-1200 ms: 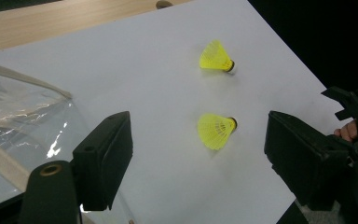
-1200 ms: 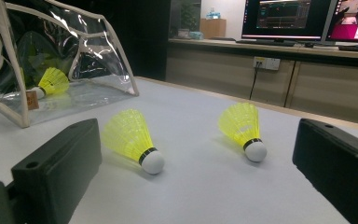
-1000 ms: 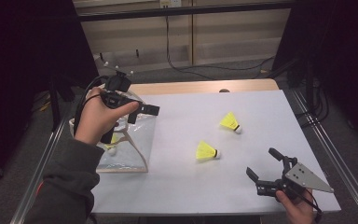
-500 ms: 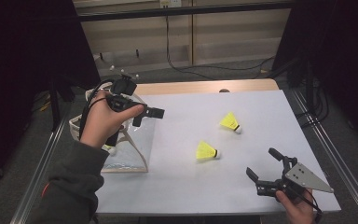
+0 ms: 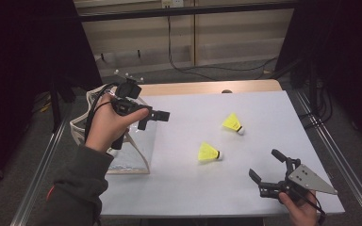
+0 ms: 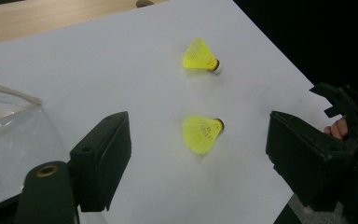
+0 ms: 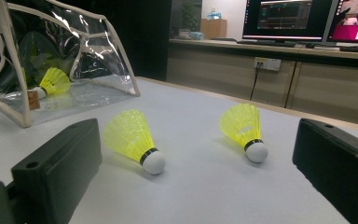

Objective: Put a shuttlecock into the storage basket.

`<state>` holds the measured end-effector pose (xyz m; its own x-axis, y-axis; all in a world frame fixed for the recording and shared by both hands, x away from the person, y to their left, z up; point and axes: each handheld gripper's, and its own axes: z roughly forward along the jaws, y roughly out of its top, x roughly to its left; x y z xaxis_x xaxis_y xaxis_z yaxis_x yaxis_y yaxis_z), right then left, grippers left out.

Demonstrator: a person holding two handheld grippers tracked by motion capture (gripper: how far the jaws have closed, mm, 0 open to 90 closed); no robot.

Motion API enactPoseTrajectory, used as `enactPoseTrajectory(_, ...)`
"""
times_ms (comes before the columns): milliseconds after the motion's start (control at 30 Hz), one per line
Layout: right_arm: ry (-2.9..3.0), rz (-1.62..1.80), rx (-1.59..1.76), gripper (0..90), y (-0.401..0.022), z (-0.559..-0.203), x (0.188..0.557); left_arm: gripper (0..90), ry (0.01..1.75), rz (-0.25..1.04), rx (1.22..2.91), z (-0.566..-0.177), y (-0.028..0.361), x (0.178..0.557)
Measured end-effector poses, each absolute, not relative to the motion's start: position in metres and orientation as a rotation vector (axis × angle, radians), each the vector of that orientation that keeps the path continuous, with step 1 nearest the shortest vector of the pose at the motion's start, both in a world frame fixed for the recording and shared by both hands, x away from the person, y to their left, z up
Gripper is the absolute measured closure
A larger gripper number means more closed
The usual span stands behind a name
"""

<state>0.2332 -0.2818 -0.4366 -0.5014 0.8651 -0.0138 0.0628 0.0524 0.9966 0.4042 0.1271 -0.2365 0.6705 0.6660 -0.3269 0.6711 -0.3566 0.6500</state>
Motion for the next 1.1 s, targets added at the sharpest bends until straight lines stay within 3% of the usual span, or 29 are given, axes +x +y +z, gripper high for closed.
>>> enactPoseTrajectory(1100,1.665,1.518,0.939,0.9,-0.282,-0.437,0.233,15.7,0.945,-0.015,2.077,-0.273,0.094,0.391)
